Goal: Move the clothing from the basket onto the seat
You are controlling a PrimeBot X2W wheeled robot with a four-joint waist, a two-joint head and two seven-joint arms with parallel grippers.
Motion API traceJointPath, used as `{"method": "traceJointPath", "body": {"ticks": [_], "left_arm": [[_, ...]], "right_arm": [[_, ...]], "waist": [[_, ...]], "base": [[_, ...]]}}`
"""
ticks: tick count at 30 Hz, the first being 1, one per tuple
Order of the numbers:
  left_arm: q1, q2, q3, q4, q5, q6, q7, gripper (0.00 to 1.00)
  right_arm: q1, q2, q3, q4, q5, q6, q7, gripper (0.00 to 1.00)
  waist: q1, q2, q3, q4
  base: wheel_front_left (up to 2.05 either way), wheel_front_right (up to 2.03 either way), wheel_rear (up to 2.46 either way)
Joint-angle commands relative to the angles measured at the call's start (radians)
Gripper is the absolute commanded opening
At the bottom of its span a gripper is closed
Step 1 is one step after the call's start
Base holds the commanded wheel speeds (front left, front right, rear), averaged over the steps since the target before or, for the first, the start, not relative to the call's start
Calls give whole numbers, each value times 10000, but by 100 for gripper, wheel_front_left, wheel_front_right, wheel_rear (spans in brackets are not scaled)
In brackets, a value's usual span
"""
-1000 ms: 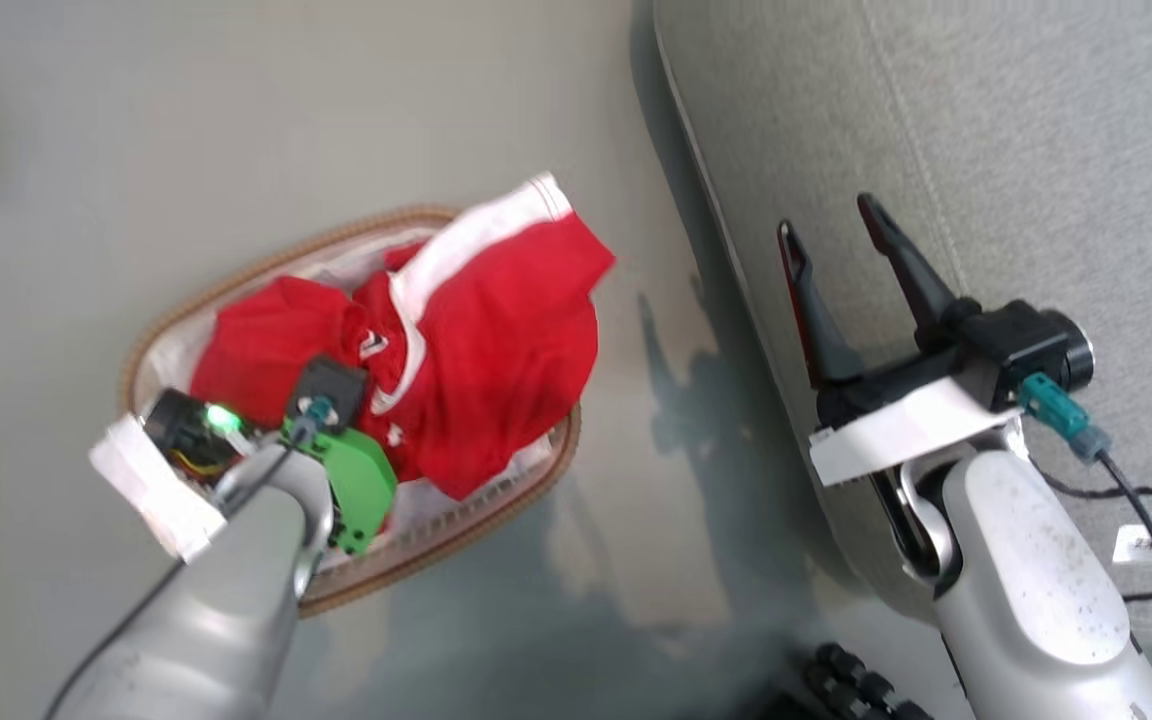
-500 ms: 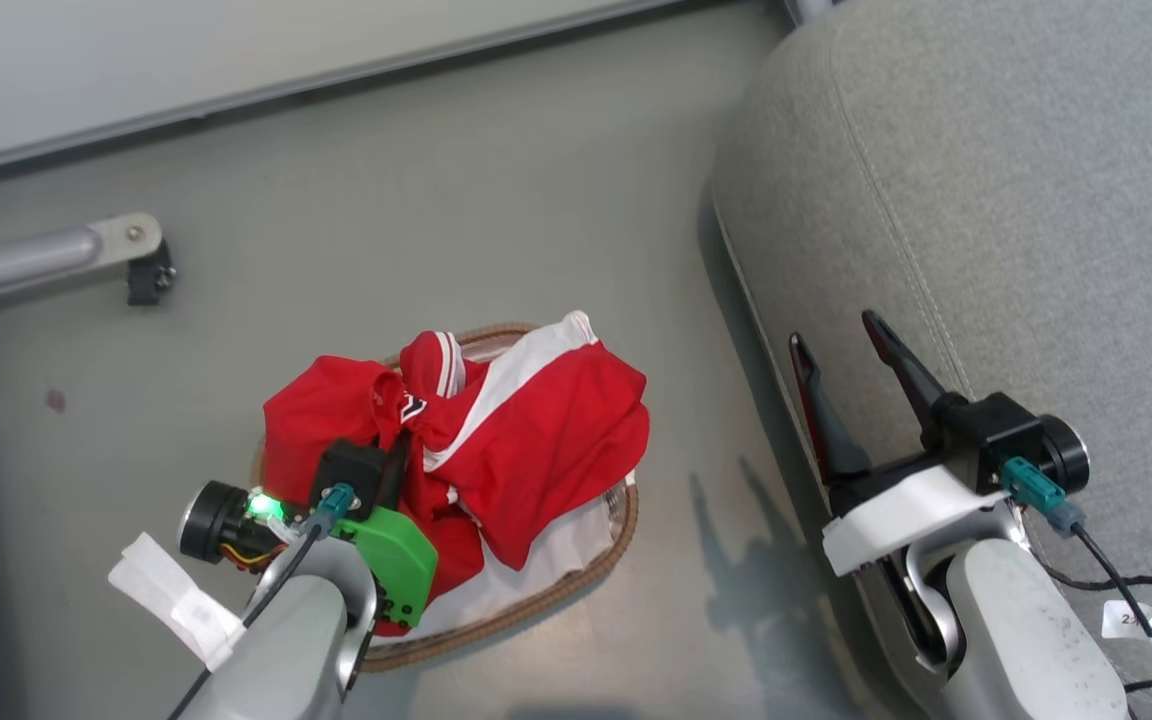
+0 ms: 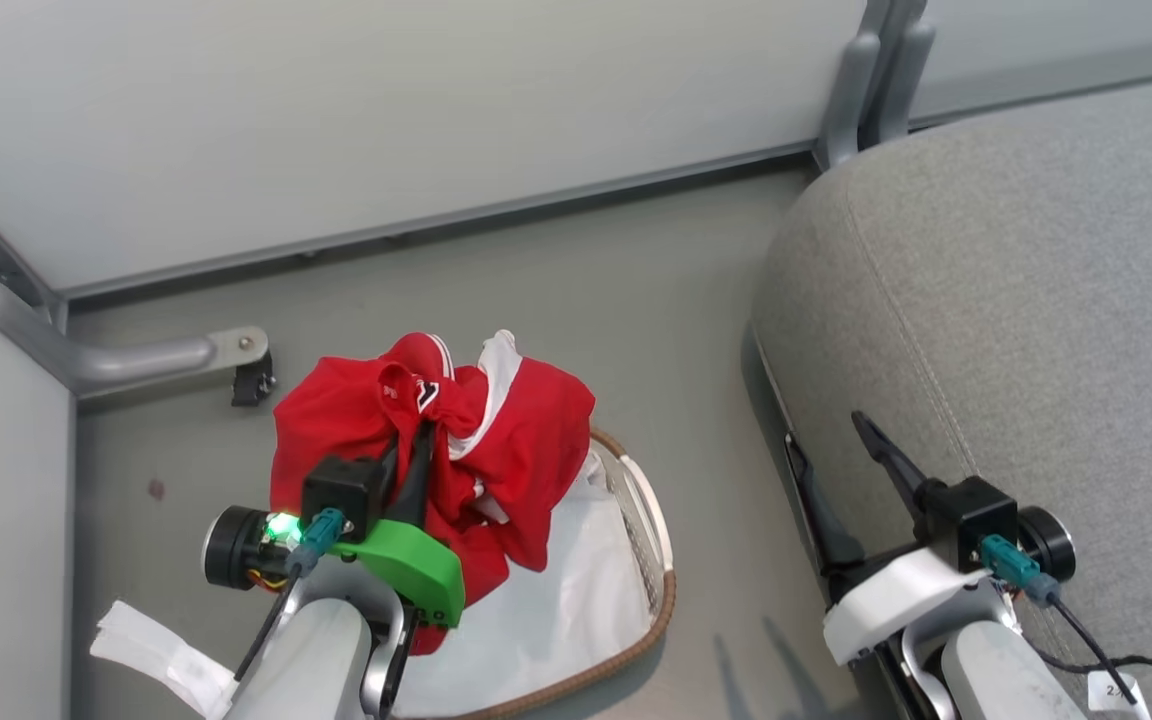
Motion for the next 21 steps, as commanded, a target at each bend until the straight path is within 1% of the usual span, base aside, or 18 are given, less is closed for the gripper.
{"method": "traceJointPath", "body": {"ticks": [1,9,14,21], "left_arm": [[195,-71,124,-202,-101,-85,-12,0],[312,-197,71,-1108,-492,-174,-12,0],[310,-201,-321,-1661,-1064,52,-12,0],[258,-200,-657,-1799,-1282,300,-13,0]], "right_arm": [[252,-41,32,48,21,-7,-45,100],[736,-39,254,188,60,-7,-45,100],[901,-39,394,271,80,-7,-45,100],[980,-36,721,334,138,-7,-45,100]], "waist": [[1,0,-622,192],[1,0,-1150,191],[1,0,-1313,185],[1,0,-1337,189]], "base": [[0,0,0],[0,0,0],[0,0,0],[0,0,0]]}}
